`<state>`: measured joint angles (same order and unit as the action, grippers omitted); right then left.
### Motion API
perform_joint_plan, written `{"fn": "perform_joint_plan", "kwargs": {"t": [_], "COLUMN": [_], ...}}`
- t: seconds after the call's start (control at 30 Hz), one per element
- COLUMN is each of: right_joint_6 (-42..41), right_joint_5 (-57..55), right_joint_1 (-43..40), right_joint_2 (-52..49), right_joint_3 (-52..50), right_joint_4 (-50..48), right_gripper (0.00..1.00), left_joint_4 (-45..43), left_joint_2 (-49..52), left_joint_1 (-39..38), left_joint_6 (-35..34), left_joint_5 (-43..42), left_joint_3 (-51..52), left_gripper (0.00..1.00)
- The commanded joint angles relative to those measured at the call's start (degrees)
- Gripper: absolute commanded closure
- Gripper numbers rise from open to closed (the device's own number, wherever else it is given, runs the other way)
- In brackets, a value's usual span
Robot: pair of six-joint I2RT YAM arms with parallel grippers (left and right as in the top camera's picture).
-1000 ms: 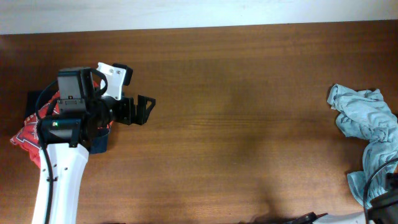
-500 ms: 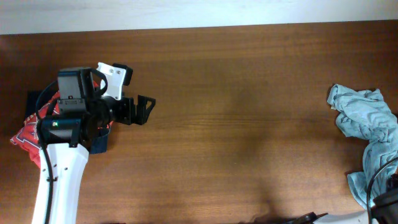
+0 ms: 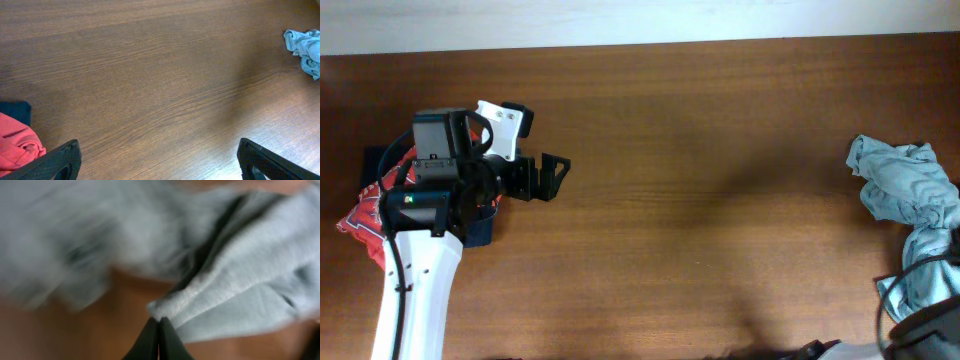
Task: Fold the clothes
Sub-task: 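Lift the light blue shirt with the right gripper toward center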
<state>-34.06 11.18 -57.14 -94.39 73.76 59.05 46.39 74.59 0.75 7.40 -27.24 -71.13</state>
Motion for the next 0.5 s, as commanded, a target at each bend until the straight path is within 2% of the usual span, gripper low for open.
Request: {"fn": "perform_joint_plan", "kwargs": {"t": [0.0, 0.23, 0.47], "right_joint_6": [2.9, 4.2, 11.7], "right_joint_5": [14.4, 18.6, 14.9], "right_joint_1": [8.7, 32.9, 58.7], "right_joint_2": [3.1, 7.3, 8.9], "right_joint_3": [0.9, 0.9, 1.0], "right_joint_4": [-0.3, -6.2, -17.0], "right_gripper": [0.96, 0.96, 0.96], "left_joint_4": [-0.2, -0.3, -0.3], "left_joint_2": [0.2, 0.2, 0.2], "left_joint_1": [-0.2, -0.2, -0.2], "left_joint_6": [-0.7, -0.7, -0.7], "left_joint_5": [-1.0, -1.0, -0.8], "left_joint_3": [-1.0, -1.0, -1.0], "left_gripper": [0.01, 0.01, 0.01]}}
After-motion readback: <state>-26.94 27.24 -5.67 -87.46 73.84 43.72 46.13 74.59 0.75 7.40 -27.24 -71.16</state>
